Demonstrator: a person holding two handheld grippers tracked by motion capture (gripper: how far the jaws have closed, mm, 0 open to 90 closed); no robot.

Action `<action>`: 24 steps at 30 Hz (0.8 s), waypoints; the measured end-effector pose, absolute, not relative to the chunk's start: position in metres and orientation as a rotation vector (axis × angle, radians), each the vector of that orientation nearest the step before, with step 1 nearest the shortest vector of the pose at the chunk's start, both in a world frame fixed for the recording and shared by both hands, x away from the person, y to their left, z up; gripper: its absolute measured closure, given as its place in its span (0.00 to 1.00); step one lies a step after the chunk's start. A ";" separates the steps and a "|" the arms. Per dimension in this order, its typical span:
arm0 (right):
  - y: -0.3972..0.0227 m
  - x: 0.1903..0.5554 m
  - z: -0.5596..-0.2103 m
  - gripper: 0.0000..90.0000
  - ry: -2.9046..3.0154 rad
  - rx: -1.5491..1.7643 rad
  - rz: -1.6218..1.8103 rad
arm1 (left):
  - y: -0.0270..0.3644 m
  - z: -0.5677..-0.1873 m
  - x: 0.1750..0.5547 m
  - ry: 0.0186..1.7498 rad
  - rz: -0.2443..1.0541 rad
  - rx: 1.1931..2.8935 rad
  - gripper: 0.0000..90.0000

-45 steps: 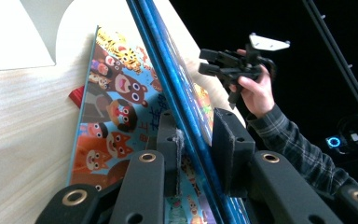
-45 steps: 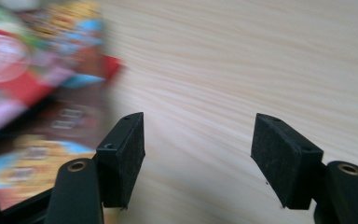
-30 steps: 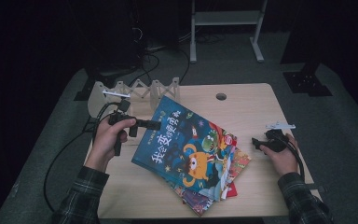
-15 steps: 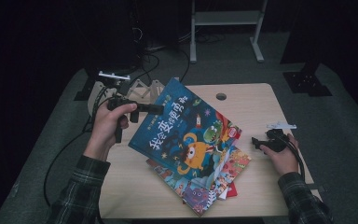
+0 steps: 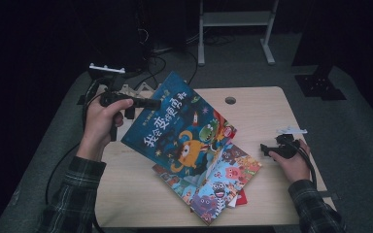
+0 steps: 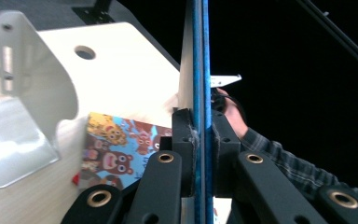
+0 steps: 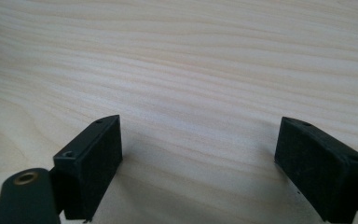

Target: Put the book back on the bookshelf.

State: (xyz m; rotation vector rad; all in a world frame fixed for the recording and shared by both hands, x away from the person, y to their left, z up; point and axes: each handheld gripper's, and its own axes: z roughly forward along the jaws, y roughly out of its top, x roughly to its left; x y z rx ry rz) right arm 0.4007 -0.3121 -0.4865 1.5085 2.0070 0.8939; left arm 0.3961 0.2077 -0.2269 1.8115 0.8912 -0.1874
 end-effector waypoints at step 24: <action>-0.312 0.401 -0.487 0.15 2.001 1.510 0.891 | 0.272 -0.187 0.387 1.074 0.034 1.871 0.92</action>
